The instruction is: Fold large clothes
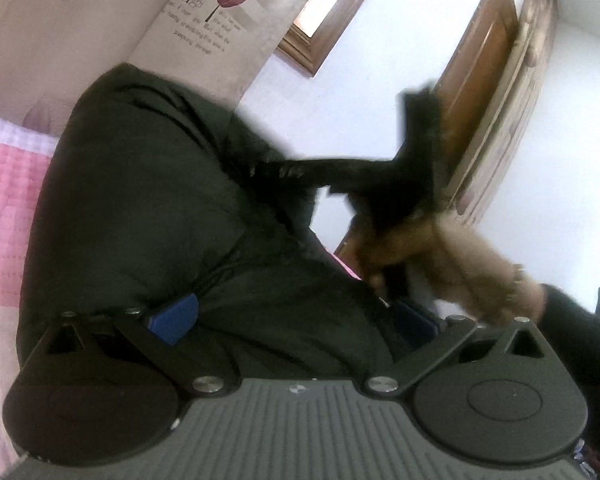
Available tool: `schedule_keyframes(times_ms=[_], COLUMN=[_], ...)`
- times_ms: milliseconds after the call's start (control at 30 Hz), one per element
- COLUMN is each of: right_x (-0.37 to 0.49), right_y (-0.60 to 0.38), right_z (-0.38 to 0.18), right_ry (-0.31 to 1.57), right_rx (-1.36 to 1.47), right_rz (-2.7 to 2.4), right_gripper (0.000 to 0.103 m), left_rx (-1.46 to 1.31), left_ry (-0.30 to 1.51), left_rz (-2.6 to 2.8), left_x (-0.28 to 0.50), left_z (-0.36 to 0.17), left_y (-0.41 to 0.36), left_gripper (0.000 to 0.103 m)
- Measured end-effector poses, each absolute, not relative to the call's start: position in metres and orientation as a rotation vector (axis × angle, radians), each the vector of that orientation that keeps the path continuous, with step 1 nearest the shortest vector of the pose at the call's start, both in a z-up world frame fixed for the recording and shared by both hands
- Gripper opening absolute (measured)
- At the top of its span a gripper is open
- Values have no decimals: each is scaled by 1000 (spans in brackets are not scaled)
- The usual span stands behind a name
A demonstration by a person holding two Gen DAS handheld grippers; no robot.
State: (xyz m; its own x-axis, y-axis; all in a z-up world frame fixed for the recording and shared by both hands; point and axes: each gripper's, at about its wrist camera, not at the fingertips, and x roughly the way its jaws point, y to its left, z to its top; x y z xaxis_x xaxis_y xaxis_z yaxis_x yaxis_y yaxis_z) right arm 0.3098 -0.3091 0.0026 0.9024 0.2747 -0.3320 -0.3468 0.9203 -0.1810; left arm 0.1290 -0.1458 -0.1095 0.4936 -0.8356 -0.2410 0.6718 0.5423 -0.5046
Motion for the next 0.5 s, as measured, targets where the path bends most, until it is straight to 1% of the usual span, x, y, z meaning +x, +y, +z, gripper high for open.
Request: schedule_keyframes(times_ms=[67, 200, 267, 433, 500], right_x=[323, 330, 336, 345, 344], right_y=[-330, -344, -352, -358, -355], right_z=[-8, -23, -28, -50, -54], right_ry=[369, 445, 466, 449, 437], right_rx=[-126, -67, -18, 75, 78], right_rz=[303, 261, 257, 261, 263], right_gripper=[1, 1, 0, 0, 0], left_rx=[-369, -341, -338, -345, -353], left_ry=[499, 514, 519, 539, 554], left_rz=[-946, -953, -946, -931, -933], left_x=[129, 129, 130, 135, 138], left_z=[-110, -108, -108, -107, -108], left_y=[-145, -149, -148, -143, -141], left_gripper=[102, 100, 98, 85, 84])
